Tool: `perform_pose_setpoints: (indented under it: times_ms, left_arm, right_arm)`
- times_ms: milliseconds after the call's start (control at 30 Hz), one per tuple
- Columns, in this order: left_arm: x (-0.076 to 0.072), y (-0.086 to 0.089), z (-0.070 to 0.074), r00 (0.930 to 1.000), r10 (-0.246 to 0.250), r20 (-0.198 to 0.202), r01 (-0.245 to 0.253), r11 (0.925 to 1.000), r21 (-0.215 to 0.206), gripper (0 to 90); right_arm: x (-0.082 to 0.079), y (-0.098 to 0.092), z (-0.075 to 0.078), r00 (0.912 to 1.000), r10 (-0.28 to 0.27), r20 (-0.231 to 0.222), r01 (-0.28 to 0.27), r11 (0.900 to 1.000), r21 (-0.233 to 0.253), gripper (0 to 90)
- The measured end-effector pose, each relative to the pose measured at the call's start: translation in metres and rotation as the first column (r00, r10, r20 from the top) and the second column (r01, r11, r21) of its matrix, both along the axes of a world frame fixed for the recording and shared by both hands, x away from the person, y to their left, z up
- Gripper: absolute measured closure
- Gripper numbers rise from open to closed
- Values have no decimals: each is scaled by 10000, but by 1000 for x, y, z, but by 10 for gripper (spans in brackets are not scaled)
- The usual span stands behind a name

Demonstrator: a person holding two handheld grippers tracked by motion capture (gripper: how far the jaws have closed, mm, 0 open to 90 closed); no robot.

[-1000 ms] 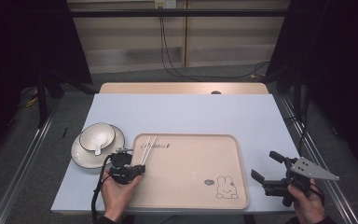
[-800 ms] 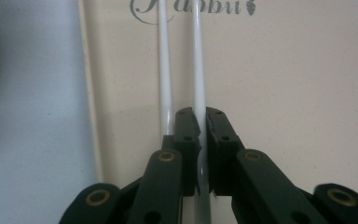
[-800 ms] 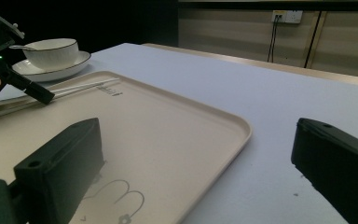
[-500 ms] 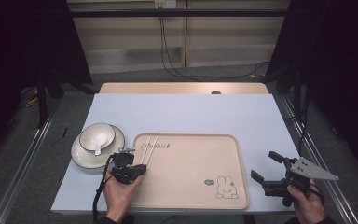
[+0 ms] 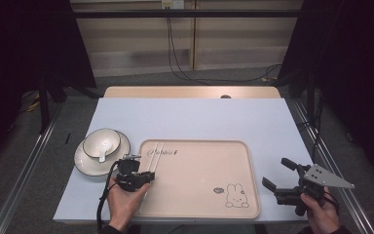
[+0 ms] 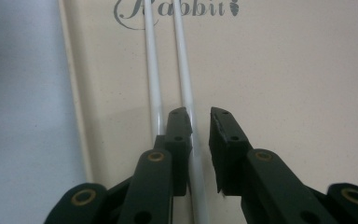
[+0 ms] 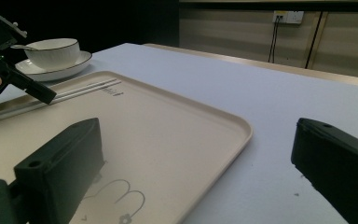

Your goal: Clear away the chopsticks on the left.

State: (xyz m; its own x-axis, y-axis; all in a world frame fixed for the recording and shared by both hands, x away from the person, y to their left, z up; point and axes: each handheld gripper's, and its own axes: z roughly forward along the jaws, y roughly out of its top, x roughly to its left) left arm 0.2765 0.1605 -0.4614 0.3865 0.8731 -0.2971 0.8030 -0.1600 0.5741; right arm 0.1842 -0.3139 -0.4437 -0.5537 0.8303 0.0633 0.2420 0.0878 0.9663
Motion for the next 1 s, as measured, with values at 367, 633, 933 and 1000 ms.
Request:
perform_pose_setpoints:
  times_ms: [367,633,933,1000]
  left_arm:
    - [-3,2,8,9951,-632,757,654,9975,-269,571]
    - [-13,7,21,9603,-1564,2310,1752,9825,-634,211]
    - [-27,21,36,8901,-2549,3779,3077,9476,-855,32]
    - [-33,26,38,8723,-2689,4085,3205,9452,-622,32]
  right_arm:
    - [-1,0,0,10000,-14,-64,14,9999,114,17]
    - [-1,-1,1,10000,-81,-27,81,9999,100,16]
    - [-1,0,1,10000,-62,-20,62,9998,177,17]
    - [-1,0,1,10000,-74,-18,74,9998,177,16]
